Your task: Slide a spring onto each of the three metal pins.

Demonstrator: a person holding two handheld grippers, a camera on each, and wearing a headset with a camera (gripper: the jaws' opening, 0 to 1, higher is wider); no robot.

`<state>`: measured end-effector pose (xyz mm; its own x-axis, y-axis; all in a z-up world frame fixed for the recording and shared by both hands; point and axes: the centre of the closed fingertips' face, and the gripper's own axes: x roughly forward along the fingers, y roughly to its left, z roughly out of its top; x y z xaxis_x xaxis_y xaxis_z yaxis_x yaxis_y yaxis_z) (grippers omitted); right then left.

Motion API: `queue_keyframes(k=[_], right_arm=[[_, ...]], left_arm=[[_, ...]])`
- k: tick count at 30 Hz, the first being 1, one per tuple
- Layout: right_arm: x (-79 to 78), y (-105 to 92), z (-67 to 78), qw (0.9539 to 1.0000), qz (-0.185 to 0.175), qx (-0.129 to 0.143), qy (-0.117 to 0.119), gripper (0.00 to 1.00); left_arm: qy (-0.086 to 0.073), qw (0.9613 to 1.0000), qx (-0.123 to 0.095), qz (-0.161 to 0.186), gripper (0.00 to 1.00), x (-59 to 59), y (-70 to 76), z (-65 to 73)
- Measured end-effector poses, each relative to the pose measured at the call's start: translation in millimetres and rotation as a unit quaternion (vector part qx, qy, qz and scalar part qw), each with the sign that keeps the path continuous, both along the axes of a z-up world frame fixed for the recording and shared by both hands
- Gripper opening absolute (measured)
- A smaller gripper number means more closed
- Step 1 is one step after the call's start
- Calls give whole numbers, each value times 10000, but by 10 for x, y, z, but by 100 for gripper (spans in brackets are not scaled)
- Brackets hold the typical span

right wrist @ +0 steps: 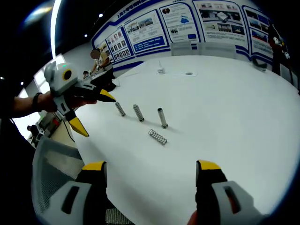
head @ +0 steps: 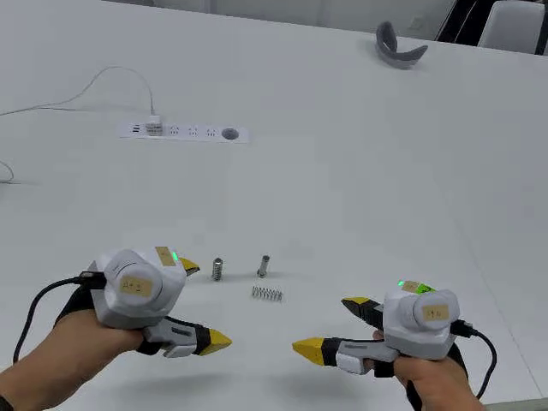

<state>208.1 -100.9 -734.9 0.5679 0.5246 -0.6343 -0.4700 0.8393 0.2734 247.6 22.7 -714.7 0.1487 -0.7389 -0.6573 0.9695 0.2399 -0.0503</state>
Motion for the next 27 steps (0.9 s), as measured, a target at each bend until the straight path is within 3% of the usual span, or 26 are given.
queue_keyframes(k=[14, 23, 25, 27], right_arm=[[-33, 52, 15, 10000, 44, 83, 19, 79], [-67, -20, -15, 9999, -38, 76, 76, 78], [-76, -31, -22, 9999, -51, 64, 92, 78], [-82, -37, -27, 9999, -51, 60, 101, 78]], left_arm=[[49, 9993, 38, -367, 70, -9, -417, -169], [128, 9993, -92, -336, 61, 85, -600, -301], [238, 9993, -105, -281, 60, 99, -622, -356], [249, 9993, -104, -242, 60, 117, -636, -392]])
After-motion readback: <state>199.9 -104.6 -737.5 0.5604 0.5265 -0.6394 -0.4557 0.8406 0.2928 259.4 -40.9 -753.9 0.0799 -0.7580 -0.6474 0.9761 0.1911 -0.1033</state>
